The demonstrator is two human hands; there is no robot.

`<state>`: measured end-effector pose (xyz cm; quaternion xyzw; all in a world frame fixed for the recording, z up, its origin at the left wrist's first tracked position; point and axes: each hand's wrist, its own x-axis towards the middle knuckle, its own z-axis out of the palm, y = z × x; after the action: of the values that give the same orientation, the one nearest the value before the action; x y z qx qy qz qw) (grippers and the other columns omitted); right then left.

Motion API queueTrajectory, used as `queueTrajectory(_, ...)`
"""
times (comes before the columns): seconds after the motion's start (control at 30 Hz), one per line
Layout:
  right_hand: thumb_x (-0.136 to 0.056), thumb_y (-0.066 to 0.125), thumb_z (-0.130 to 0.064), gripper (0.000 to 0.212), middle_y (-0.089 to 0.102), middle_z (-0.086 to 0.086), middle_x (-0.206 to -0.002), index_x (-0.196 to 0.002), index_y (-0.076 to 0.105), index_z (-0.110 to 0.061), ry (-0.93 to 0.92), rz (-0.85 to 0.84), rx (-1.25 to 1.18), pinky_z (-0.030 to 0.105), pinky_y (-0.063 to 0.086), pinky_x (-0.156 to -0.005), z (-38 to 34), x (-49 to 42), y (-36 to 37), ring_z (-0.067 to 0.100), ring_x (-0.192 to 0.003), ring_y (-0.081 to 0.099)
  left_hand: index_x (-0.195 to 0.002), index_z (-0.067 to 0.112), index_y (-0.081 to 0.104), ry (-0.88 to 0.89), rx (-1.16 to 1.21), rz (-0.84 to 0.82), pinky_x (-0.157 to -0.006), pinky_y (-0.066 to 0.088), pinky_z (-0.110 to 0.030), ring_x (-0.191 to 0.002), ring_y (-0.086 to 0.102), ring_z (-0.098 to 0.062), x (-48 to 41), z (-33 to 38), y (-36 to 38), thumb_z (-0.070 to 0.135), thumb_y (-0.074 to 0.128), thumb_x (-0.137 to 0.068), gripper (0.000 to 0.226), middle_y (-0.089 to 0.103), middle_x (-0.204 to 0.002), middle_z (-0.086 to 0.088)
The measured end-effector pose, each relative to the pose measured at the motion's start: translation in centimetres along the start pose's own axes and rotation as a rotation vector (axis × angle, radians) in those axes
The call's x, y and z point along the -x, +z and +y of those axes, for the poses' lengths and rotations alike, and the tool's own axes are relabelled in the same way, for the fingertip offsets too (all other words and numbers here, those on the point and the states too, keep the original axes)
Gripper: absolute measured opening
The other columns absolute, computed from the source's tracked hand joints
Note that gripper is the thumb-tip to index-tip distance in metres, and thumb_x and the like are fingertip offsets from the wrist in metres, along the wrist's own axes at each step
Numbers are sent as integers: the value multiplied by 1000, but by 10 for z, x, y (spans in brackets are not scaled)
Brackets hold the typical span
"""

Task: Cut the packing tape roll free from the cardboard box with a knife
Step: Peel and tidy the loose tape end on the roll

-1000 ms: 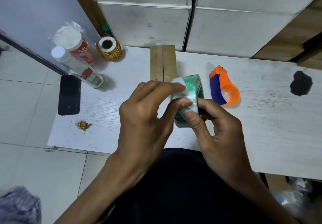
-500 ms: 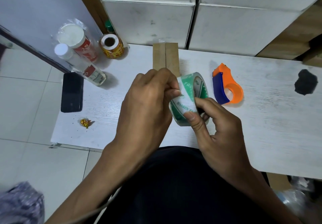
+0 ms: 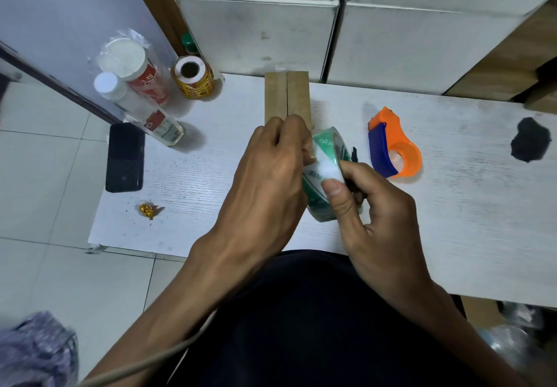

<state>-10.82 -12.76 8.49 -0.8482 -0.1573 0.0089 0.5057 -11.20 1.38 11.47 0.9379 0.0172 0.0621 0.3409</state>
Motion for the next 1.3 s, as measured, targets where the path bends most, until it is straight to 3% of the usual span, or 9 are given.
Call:
queueTrajectory(0.1,-95,51,-30,32,63,-7,-80,-104,69,-5,14,15,-11,6,39,-67,-2,-4,2,-5,-73,53,-87,17,37,21,4,28,-60,50,-49,-76,55,-32,3,3,-2,0,40,-73,22,49,-84,-8)
queueTrajectory(0.2,-96,53,-29,31,70,0,-86,-108,70,-6,25,22,-15,9,43,-65,-4,-6,3,7,-77,59,-89,17,37,47,-15,66,-63,53,-47,-76,53,-29,5,2,-3,-4,42,-75,25,48,-85,-7)
queueTrajectory(0.33,-95,58,-23,22,69,0,-85,-103,69,-6,30,58,33,14,46,-63,-1,-8,2,10,-76,60,-105,8,56,4,-45,122,-71,41,-5,-78,46,-15,3,-6,2,-8,61,-88,24,45,-91,5)
queueTrajectory(0.43,-94,61,-21,20,65,-6,-88,-106,69,-6,35,94,51,4,42,-65,2,-8,-1,5,-80,58,-116,10,67,7,34,110,-77,53,-18,-87,58,-12,1,-11,4,11,72,-91,26,60,-99,2)
queueTrajectory(0.57,-94,61,-21,23,69,1,-93,-108,69,-5,13,98,72,12,46,-68,5,-6,0,9,-85,59,-99,14,79,-107,264,223,-79,59,-21,-79,70,-7,4,-12,5,15,83,-81,19,76,-93,3)
queueTrajectory(0.7,-93,62,-19,23,70,5,-96,-109,68,-3,-13,105,115,26,51,-70,9,-4,1,11,-90,59,-84,18,80,-201,336,250,-72,55,-10,-74,72,-3,3,-9,6,14,84,-80,7,75,-78,14)
queueTrajectory(0.97,-93,63,-19,24,70,7,-96,-108,68,-2,-54,111,147,35,54,-71,11,-6,1,14,-88,60,-89,15,61,-159,240,108,-66,50,-13,-78,62,-9,-1,-12,9,6,69,-90,13,64,-86,4)
queueTrajectory(1.13,-92,64,-19,24,71,8,-98,-109,68,-1,-64,114,147,41,56,-70,13,-5,2,16,-91,59,-96,18,79,-250,385,197,-70,56,-14,-79,73,-2,2,-13,5,17,81,-84,12,76,-85,13)
queueTrajectory(1.3,-92,63,-18,24,71,7,-99,-109,68,-1,-60,136,145,29,53,-73,10,-4,3,11,-91,58,-87,21,81,-241,364,336,-66,53,-10,-77,73,3,9,-4,8,19,83,-82,6,74,-81,19)
